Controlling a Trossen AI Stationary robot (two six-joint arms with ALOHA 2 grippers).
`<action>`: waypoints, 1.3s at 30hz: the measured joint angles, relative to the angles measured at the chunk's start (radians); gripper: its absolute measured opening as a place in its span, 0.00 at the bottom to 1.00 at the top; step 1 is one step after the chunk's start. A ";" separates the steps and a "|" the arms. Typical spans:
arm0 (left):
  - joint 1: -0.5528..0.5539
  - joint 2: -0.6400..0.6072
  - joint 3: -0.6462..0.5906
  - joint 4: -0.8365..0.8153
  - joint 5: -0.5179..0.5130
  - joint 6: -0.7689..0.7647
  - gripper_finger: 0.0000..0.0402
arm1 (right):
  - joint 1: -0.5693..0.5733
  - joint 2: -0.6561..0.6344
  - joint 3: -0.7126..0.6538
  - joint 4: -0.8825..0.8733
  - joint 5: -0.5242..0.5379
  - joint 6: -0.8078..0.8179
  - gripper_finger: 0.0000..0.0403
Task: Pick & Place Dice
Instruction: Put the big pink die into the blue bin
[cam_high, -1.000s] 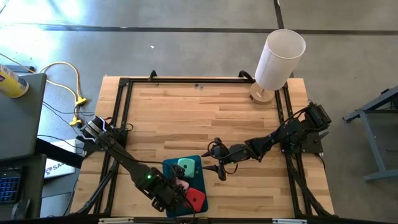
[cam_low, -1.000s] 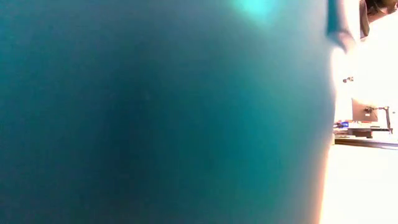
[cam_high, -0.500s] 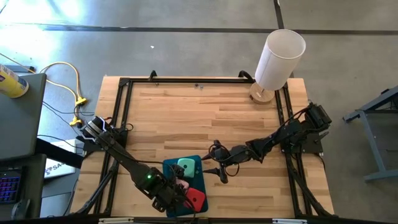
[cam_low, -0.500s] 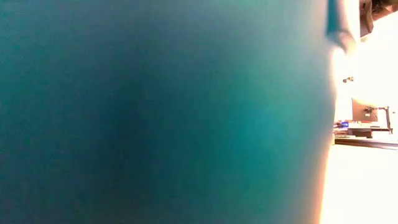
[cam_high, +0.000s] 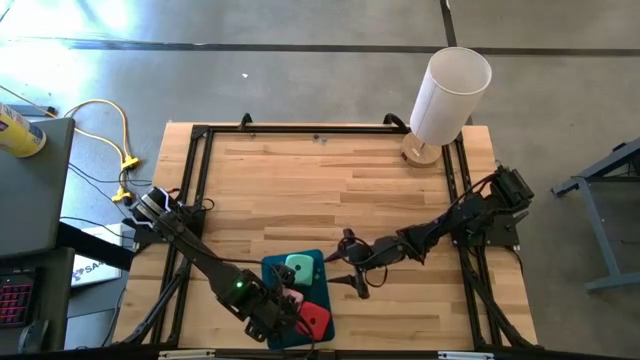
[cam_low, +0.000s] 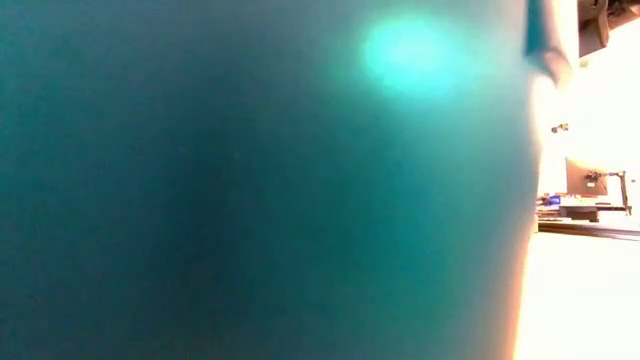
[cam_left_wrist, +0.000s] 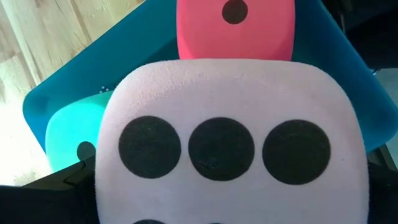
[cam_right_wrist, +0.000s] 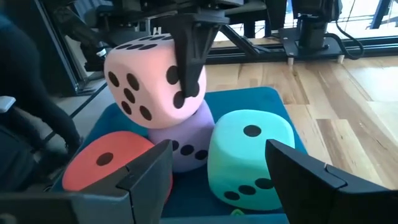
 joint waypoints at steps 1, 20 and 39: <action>0.000 0.000 0.000 0.000 0.000 0.000 1.00 | 0.000 0.000 0.000 0.000 0.000 0.000 0.62; 0.006 0.000 0.000 0.000 -0.002 -0.026 1.00 | 0.077 0.000 0.000 0.139 -0.055 -0.234 0.60; 0.003 0.000 0.000 0.000 -0.001 -0.026 1.00 | 0.178 0.000 0.112 0.000 0.035 -0.223 0.51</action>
